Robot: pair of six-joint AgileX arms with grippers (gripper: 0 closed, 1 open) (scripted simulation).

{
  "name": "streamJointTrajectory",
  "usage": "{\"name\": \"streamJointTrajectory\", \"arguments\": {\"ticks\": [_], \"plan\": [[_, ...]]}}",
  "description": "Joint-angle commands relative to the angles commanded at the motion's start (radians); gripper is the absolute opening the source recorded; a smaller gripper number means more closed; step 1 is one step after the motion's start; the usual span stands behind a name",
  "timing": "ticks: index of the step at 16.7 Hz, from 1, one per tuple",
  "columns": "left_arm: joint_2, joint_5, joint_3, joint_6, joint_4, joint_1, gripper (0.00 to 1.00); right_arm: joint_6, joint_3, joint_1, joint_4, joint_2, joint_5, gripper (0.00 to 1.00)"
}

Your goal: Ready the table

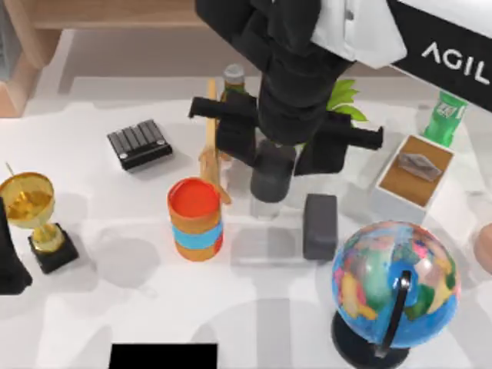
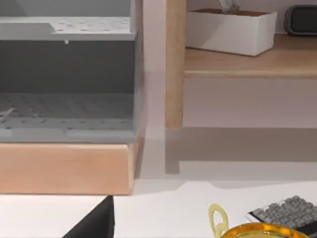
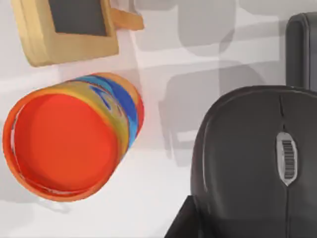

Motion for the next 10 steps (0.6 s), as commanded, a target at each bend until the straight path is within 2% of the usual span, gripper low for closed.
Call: {"name": "streamJointTrajectory", "arguments": {"ticks": [5, 10], "plan": [[0.0, 0.0, 0.0, 0.0, 0.0, 0.0, 1.0, 0.186, -0.077, 0.299, 0.099, 0.099, 0.0, 0.0], [0.0, 0.0, 0.0, 0.0, 0.0, 0.0, 1.0, 0.291, -0.127, 0.471, 0.172, 0.193, 0.001, 0.0]]}}
